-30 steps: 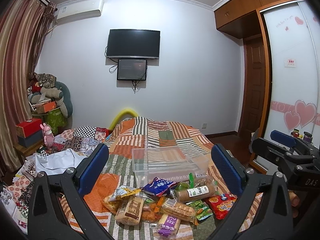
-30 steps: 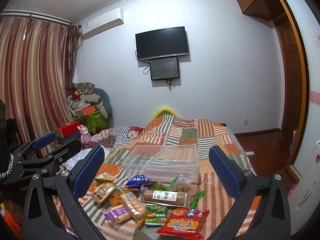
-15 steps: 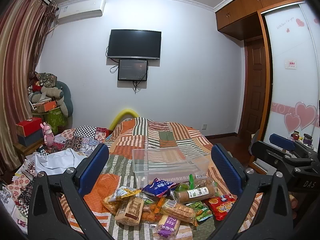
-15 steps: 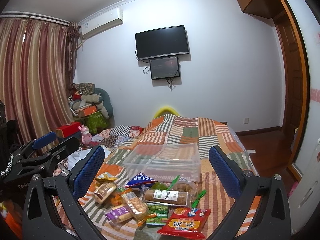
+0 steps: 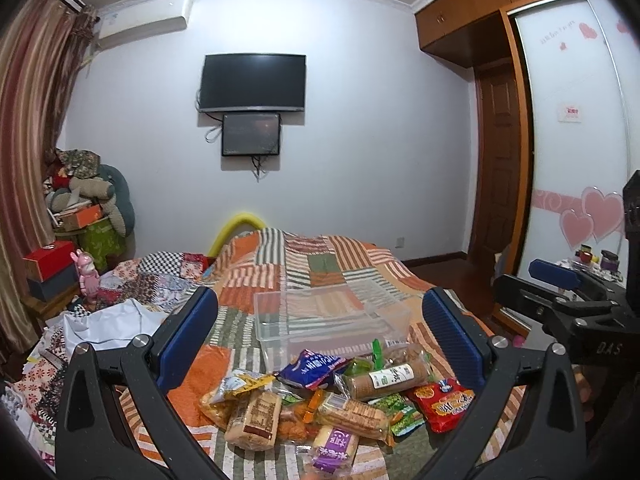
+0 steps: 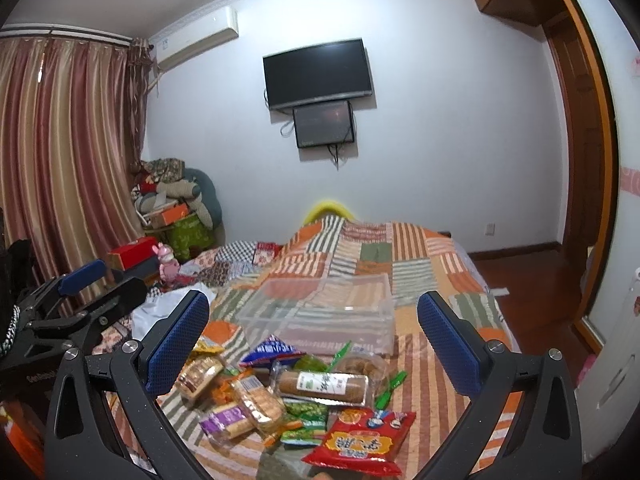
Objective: Organize snacks
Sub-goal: 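Grasp the red chip bag with the right gripper while the left grasps a wrapped bread roll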
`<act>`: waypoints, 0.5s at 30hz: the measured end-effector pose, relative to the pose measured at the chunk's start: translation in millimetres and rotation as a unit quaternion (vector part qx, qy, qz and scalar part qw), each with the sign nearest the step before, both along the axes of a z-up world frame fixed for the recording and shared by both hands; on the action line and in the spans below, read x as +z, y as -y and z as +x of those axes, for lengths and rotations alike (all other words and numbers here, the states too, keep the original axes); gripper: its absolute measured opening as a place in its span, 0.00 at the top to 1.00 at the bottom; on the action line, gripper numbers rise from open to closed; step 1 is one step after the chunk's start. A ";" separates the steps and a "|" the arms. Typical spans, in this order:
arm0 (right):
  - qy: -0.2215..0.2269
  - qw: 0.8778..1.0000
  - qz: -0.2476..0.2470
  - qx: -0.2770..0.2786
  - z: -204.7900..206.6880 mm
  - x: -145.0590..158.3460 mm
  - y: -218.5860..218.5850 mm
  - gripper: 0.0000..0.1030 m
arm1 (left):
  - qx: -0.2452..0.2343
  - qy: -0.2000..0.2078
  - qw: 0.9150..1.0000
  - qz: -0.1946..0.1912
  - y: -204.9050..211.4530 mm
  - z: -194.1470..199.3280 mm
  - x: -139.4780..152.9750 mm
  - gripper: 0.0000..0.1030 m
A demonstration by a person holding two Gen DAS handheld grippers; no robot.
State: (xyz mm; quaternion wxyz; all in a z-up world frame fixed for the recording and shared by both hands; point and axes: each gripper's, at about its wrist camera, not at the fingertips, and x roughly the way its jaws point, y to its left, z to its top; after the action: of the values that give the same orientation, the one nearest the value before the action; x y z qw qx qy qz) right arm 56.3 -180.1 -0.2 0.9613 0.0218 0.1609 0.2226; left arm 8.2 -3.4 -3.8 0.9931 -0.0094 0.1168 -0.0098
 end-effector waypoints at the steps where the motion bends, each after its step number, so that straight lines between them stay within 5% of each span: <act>1: -0.008 1.000 -0.004 -0.003 3.0 -3.5 2.1 0.00 | -0.005 -0.006 1.000 0.000 -0.5 2.1 -1.4 0.00; 8: -0.070 0.997 -0.024 -0.018 22.6 -29.1 19.4 0.01 | -0.025 -0.071 0.997 -0.019 -5.0 30.3 -25.2 0.03; 12: -0.114 0.993 -0.027 -0.011 33.2 -44.3 27.0 0.12 | -0.032 -0.117 0.992 -0.035 -10.5 47.7 -42.0 0.20; 15: -0.143 0.989 -0.041 -0.007 37.7 -58.0 27.2 0.19 | -0.036 -0.148 0.987 -0.042 -15.1 58.2 -52.2 0.23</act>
State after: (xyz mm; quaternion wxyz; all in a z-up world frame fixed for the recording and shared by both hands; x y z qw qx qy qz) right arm 94.0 -207.3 -58.1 0.9299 0.0150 0.3059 0.2037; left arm 66.4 11.7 -56.1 0.9625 -0.0480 0.2626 -0.0491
